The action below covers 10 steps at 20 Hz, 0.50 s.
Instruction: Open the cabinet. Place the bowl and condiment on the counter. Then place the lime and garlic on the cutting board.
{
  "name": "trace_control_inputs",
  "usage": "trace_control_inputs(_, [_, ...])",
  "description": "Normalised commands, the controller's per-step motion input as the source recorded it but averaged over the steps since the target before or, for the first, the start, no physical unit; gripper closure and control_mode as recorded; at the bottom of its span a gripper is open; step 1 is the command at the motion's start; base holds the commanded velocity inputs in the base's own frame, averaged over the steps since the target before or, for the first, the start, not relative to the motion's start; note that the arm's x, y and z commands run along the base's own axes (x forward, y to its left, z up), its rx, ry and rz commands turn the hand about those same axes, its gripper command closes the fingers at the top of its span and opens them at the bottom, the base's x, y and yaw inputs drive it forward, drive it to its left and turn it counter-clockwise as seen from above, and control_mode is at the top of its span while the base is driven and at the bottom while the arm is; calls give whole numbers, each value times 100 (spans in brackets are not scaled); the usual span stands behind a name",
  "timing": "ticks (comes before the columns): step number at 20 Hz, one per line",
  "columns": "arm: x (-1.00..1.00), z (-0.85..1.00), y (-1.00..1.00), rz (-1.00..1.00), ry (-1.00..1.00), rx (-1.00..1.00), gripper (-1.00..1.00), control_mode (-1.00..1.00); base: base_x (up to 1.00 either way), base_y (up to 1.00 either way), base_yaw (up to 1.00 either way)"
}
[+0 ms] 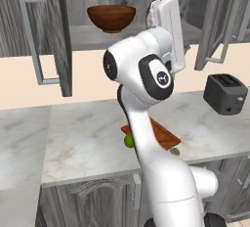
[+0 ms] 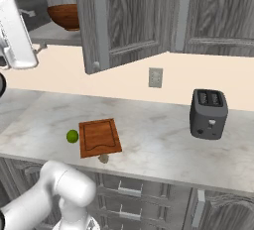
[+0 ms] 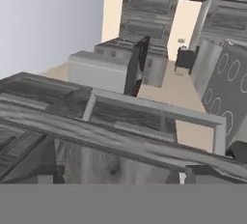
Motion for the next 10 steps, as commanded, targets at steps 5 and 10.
trace_control_inputs(5, [55,-19,13,-20,-19,8,-100,-100,0,0,0])
trace_control_inputs(10, [69,-28,1,-17,-13,6,-100,-100,0,0,0])
